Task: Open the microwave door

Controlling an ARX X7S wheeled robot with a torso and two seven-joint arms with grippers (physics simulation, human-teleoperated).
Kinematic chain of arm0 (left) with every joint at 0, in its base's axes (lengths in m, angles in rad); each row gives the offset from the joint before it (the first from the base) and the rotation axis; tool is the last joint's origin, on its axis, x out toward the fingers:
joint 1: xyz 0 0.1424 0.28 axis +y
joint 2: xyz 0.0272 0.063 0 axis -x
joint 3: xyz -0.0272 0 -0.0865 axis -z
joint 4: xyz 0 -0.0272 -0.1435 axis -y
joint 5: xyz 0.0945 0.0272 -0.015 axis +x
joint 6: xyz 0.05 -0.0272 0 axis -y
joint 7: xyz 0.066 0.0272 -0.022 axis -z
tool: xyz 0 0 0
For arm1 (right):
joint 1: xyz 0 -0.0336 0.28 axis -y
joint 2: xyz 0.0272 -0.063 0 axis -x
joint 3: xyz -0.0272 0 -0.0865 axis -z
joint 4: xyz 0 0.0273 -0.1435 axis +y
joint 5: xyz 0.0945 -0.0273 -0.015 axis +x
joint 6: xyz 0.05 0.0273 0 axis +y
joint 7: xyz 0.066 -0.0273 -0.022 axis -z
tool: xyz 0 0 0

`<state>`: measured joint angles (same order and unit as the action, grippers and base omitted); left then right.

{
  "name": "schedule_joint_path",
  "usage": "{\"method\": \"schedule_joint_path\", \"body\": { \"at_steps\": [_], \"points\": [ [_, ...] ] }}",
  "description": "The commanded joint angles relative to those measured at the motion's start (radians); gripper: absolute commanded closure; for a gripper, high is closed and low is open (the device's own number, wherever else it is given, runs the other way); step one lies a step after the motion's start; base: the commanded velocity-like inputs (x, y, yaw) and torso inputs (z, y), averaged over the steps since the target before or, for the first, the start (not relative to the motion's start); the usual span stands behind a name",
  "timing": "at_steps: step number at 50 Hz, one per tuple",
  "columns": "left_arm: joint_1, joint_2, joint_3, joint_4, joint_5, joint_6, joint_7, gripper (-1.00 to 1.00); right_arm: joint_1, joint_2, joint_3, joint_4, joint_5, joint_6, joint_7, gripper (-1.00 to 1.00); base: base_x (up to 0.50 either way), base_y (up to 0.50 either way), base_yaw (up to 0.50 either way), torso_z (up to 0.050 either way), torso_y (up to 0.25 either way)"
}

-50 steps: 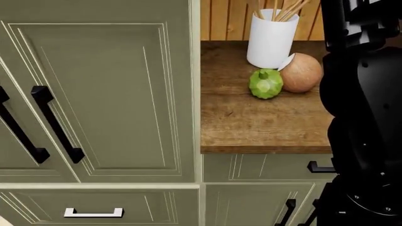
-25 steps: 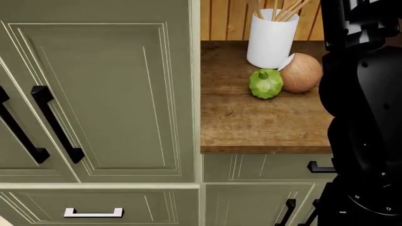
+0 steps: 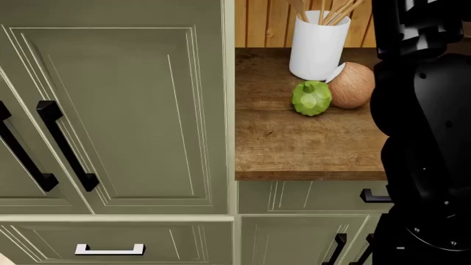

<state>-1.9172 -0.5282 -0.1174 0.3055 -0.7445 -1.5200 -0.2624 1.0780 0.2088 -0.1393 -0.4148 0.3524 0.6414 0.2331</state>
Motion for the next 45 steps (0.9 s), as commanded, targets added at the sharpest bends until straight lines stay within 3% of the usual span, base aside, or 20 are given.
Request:
{"method": "schedule_joint_path", "body": {
  "at_steps": [1,22,45],
  "points": [
    [0.006,-0.016,0.012,0.013,-0.148,0.003,-0.014,-1.00,0.002,0.001,-0.008,0.004,0.003,-0.004,0.005,-1.00,0.00,0.00,0.00,0.000,0.000],
    [-0.036,-0.098,0.078,-0.025,-0.133,0.071,0.000,-1.00,0.010,0.009,-0.016,0.008,0.011,-0.006,0.013,-1.00,0.00,0.00,0.00,0.000,0.000],
    [-0.117,-0.118,-0.024,0.043,-0.303,-0.040,-0.100,-1.00,0.014,0.012,-0.033,0.000,0.020,-0.001,0.026,-1.00,0.00,0.00,0.00,0.000,0.000]
  ]
}}
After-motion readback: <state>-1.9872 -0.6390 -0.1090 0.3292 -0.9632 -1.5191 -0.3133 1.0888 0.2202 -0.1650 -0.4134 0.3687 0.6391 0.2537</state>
